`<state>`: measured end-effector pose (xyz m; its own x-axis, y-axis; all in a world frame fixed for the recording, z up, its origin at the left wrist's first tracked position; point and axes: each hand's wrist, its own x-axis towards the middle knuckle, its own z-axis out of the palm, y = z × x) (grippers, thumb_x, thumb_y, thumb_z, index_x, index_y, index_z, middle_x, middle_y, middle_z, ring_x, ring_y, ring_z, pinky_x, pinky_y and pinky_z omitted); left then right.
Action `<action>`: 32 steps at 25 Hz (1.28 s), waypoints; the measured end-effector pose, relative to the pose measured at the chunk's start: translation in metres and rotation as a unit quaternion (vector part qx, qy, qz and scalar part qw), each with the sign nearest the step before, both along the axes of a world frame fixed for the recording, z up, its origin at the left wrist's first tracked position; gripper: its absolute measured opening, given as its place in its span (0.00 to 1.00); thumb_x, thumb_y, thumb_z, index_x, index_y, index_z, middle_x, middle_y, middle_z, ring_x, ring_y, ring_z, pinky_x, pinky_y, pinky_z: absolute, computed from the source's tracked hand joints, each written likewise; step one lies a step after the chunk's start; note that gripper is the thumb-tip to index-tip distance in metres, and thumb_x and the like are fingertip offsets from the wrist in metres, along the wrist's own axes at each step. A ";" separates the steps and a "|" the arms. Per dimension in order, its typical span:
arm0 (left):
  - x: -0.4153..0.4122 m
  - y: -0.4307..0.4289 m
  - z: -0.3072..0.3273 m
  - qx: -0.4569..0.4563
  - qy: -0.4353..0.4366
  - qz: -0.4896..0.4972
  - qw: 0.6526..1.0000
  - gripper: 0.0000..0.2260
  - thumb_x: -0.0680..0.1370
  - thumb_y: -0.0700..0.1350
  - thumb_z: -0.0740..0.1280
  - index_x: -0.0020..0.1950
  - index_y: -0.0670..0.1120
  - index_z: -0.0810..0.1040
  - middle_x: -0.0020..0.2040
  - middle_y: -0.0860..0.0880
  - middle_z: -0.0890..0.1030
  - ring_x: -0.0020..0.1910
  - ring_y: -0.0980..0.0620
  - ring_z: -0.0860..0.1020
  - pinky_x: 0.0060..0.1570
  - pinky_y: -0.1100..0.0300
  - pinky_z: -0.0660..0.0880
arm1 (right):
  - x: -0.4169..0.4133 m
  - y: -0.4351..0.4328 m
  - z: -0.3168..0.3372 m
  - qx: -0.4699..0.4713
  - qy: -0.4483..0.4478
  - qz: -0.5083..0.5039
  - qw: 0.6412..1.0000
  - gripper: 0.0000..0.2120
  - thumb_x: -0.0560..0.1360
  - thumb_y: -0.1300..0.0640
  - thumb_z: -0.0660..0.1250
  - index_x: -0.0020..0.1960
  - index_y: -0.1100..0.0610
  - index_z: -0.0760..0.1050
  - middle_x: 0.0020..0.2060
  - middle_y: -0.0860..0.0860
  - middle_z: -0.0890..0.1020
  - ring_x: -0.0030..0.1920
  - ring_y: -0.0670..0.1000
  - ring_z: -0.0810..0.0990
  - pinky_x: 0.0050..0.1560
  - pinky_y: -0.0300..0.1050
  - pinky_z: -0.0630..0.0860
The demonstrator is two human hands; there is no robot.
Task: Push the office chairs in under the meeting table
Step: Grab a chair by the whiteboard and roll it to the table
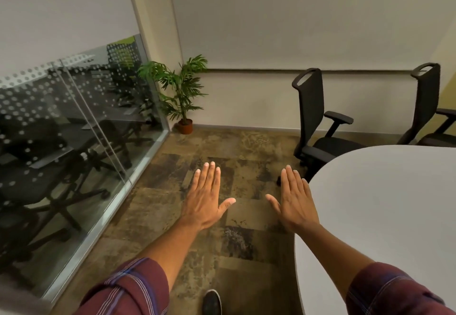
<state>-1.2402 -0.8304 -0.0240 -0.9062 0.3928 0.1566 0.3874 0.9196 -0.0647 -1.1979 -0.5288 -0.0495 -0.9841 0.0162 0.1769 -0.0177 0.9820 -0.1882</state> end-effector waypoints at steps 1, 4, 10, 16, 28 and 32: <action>-0.029 -0.003 -0.002 0.006 -0.002 -0.006 1.000 0.49 0.79 0.77 0.30 0.86 0.40 0.36 0.87 0.37 0.36 0.86 0.39 0.35 0.86 0.39 0.40 | -0.024 0.001 -0.002 -0.004 -0.002 -0.004 1.000 0.43 0.83 0.25 0.39 0.86 0.50 0.32 0.86 0.51 0.34 0.85 0.54 0.31 0.86 0.59 0.40; -0.117 -0.009 -0.012 0.019 -0.008 -0.031 0.999 0.49 0.80 0.76 0.32 0.86 0.40 0.37 0.87 0.38 0.36 0.86 0.40 0.35 0.86 0.40 0.40 | -0.094 -0.001 -0.009 -0.005 -0.010 -0.029 1.000 0.43 0.83 0.25 0.38 0.86 0.50 0.30 0.86 0.52 0.33 0.85 0.54 0.31 0.86 0.60 0.39; -0.282 -0.003 -0.008 -0.001 -0.005 -0.106 0.994 0.47 0.82 0.75 0.36 0.86 0.39 0.36 0.87 0.38 0.36 0.86 0.41 0.33 0.86 0.42 0.38 | -0.222 0.007 0.004 -0.021 -0.018 -0.113 0.993 0.46 0.81 0.24 0.33 0.87 0.54 0.34 0.86 0.54 0.34 0.85 0.55 0.32 0.86 0.58 0.39; -0.410 0.056 0.004 0.004 -0.001 -0.182 0.983 0.47 0.83 0.75 0.39 0.86 0.39 0.36 0.87 0.38 0.35 0.86 0.41 0.33 0.86 0.40 0.40 | -0.330 0.031 0.021 -0.019 -0.005 -0.152 0.988 0.45 0.82 0.25 0.36 0.86 0.54 0.32 0.85 0.54 0.32 0.84 0.53 0.30 0.84 0.54 0.34; -0.695 0.243 0.011 -0.006 -0.008 -0.256 0.967 0.47 0.82 0.76 0.36 0.86 0.41 0.35 0.87 0.40 0.34 0.86 0.42 0.32 0.86 0.41 0.39 | -0.569 0.208 0.028 -0.029 0.020 -0.246 0.969 0.45 0.81 0.25 0.32 0.85 0.55 0.29 0.85 0.55 0.32 0.85 0.56 0.32 0.85 0.57 0.37; -0.773 0.315 0.033 0.028 -0.013 -0.269 0.963 0.46 0.81 0.75 0.36 0.85 0.42 0.31 0.85 0.41 0.29 0.85 0.43 0.29 0.85 0.44 0.34 | -0.641 0.269 0.045 -0.043 0.038 -0.272 0.961 0.47 0.82 0.25 0.36 0.87 0.58 0.35 0.86 0.56 0.37 0.86 0.56 0.34 0.85 0.55 0.36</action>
